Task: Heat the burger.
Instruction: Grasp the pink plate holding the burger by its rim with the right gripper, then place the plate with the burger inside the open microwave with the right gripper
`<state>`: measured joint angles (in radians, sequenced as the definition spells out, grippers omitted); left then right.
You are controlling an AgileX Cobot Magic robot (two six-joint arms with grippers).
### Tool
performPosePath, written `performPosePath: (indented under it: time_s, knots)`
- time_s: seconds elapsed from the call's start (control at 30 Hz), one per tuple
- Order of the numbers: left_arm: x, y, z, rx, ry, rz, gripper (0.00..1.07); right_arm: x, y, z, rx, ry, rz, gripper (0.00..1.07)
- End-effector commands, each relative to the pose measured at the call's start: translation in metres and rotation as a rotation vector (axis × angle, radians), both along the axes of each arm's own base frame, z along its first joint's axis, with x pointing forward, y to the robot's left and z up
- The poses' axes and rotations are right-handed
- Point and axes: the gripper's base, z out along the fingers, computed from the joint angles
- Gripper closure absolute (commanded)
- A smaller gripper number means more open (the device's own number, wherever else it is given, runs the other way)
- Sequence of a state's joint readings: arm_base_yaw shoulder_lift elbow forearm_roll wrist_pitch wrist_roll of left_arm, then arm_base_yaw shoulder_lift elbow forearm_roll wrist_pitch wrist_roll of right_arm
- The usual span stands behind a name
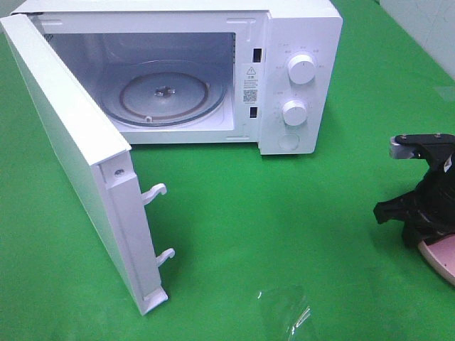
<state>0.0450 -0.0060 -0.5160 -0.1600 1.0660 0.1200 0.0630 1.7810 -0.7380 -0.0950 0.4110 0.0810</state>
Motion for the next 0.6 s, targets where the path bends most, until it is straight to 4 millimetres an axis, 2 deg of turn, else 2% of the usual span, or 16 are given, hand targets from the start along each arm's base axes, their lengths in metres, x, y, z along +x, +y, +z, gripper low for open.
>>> performPosePath:
  time_s: [0.03,0.37,0.6]
  knots:
    - [-0.003,0.0,0.0,0.0,-0.017,-0.007,0.1,-0.004,-0.002,-0.006,-0.006,0.043,-0.012,1.07]
    - [-0.003,0.0,0.0,0.0,-0.017,-0.007,0.1,-0.006,-0.002,-0.004,-0.011,0.062,-0.008,1.07]
    - [-0.003,0.0,0.0,0.0,-0.017,-0.007,0.1,-0.01,0.008,0.013,-0.073,0.042,0.049,1.07]
